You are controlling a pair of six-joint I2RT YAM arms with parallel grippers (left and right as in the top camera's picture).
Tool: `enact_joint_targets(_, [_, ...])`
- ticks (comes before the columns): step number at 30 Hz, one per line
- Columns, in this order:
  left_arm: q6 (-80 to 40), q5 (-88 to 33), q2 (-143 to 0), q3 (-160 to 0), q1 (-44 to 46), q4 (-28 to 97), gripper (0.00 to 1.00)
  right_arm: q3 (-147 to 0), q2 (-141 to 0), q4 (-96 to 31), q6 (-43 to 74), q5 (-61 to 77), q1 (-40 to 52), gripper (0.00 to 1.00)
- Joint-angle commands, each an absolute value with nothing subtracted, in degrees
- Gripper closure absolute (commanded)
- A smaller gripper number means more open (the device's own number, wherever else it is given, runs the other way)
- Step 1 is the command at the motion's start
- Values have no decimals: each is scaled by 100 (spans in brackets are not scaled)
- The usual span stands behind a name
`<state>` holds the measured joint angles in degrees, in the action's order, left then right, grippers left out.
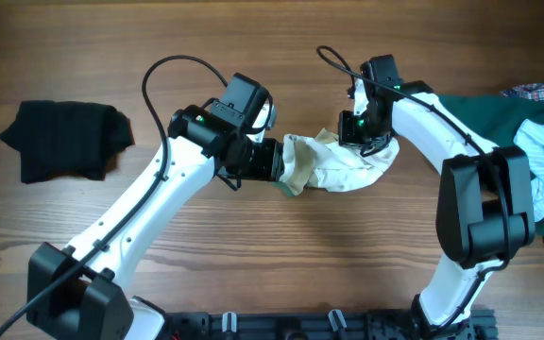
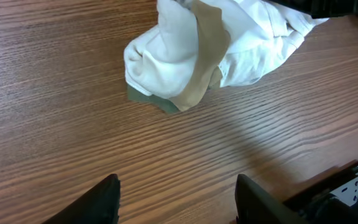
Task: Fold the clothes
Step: 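Grasp the beige end of the garment with the left gripper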
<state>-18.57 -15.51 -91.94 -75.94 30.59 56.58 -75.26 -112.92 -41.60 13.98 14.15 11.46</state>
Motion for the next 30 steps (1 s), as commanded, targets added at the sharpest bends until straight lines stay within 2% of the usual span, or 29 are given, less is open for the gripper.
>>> enact_joint_targets(1, [-1865,-1459,-9150,-7673,3009,5642,39,-7596,-10892,-4318,1205,1503,1120,96])
enact_joint_targets(10, [-1870,-1409,-9150,-7673,3011,5393,29,-7614,-8632,-5122,1538,-878,1074,96])
enact_joint_targets(17, [-2152,-2171,-9153,-7673,3015,4827,26,-7614,-8152,-5387,1667,-812,1074,97])
enact_joint_targets(23, [-2257,-2764,-9443,-7673,3371,3870,40,-7612,-8154,-5413,1671,-751,1085,96])
enact_joint_targets(30, [-1734,-2689,-10691,-7673,3889,2539,40,-7612,-8154,-5430,1660,-419,1085,95])
